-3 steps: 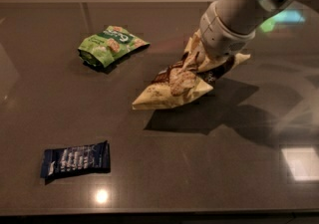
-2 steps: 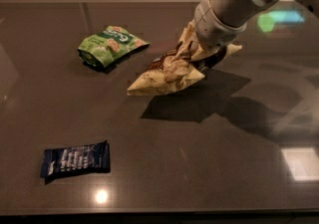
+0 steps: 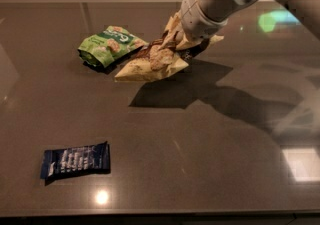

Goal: Move brown chip bag near green rice chip bag

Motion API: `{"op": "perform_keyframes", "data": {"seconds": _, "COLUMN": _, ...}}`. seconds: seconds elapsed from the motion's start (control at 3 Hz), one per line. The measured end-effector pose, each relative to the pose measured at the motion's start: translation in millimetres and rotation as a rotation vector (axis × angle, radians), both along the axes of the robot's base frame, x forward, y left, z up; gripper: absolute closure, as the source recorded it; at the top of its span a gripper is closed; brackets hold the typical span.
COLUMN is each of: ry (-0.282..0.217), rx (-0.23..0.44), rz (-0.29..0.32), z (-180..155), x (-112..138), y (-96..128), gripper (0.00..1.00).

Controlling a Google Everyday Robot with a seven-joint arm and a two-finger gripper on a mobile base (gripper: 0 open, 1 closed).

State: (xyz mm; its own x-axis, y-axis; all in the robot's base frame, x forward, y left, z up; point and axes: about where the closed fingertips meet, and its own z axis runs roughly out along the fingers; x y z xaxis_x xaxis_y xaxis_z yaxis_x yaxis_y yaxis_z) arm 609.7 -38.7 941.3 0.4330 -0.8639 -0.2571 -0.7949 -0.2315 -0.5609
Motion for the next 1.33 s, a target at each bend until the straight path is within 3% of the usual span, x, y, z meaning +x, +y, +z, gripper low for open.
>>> {"op": "perform_keyframes", "data": {"seconds": 0.33, "ry": -0.009, "rx": 0.033, "rz": 0.021, "z": -5, "x": 15, "y": 18, "gripper": 1.0}}
{"op": "perform_keyframes", "data": {"seconds": 0.67, "ry": -0.005, "rx": 0.058, "rz": 0.034, "z": -14, "x": 28, "y": 34, "gripper": 0.83}}
{"op": "perform_keyframes", "data": {"seconds": 1.33, "ry": 0.013, "rx": 0.059, "rz": 0.069, "z": -40, "x": 43, "y": 46, "gripper": 0.36}}
